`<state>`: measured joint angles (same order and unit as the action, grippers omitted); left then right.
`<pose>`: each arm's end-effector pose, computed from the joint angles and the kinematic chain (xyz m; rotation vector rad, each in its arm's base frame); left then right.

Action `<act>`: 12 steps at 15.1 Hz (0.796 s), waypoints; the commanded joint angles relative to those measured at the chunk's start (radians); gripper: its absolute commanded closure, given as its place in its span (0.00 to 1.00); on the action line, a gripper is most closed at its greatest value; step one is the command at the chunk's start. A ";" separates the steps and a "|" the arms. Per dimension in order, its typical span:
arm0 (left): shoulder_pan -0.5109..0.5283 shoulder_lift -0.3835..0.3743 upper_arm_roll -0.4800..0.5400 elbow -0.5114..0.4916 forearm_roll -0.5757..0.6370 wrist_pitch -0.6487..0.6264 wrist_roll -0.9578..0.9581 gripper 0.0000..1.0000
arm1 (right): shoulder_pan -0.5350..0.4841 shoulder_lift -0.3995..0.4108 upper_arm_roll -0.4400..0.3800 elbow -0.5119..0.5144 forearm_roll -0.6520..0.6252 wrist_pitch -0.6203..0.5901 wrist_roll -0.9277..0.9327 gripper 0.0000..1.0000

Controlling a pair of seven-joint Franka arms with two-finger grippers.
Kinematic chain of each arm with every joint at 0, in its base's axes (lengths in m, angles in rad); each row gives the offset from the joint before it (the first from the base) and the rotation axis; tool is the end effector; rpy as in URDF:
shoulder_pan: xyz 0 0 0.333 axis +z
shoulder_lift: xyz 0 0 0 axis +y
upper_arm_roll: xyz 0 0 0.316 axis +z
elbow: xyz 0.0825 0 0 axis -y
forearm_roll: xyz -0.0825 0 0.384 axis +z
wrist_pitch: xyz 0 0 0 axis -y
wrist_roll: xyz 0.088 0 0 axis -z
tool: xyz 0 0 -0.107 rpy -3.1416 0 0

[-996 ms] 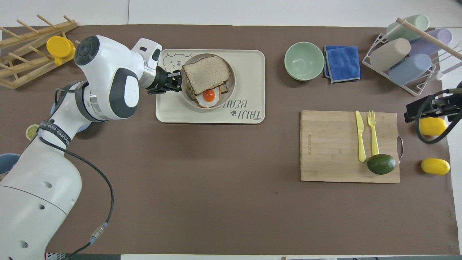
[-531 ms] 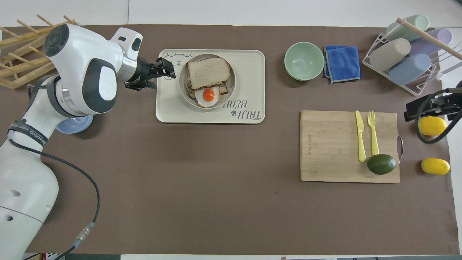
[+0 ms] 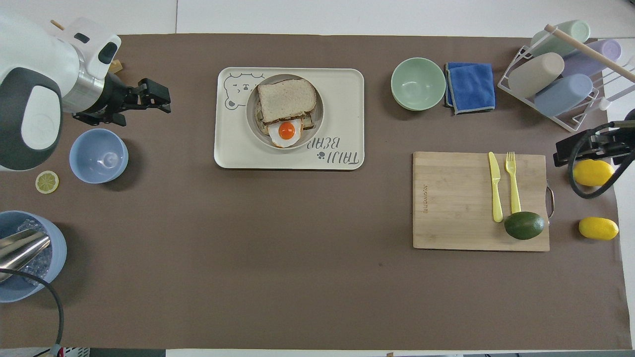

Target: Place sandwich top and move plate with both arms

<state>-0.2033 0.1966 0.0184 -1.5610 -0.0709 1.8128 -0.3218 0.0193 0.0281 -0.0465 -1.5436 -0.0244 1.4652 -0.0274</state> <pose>0.6171 -0.1224 0.5348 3.0548 0.2319 0.0567 0.5513 -0.0174 0.6130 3.1144 -0.0018 -0.1670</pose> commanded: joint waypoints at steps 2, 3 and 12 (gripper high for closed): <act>-0.002 -0.150 0.012 -0.021 0.045 -0.162 0.041 0.00 | -0.005 0.000 0.014 0.008 0.006 -0.012 -0.008 0.00; -0.001 -0.187 0.015 -0.027 0.045 -0.211 0.084 0.00 | -0.005 -0.002 0.017 0.008 0.006 -0.028 -0.008 0.00; 0.168 -0.307 -0.104 -0.080 0.049 -0.418 0.266 0.00 | -0.009 -0.002 0.039 0.010 0.006 -0.023 -0.006 0.00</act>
<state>-0.0830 -0.0822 -0.0430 -1.5861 -0.0374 1.3932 -0.1086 0.0192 0.0278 -0.0118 -1.5433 -0.0244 1.4482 -0.0274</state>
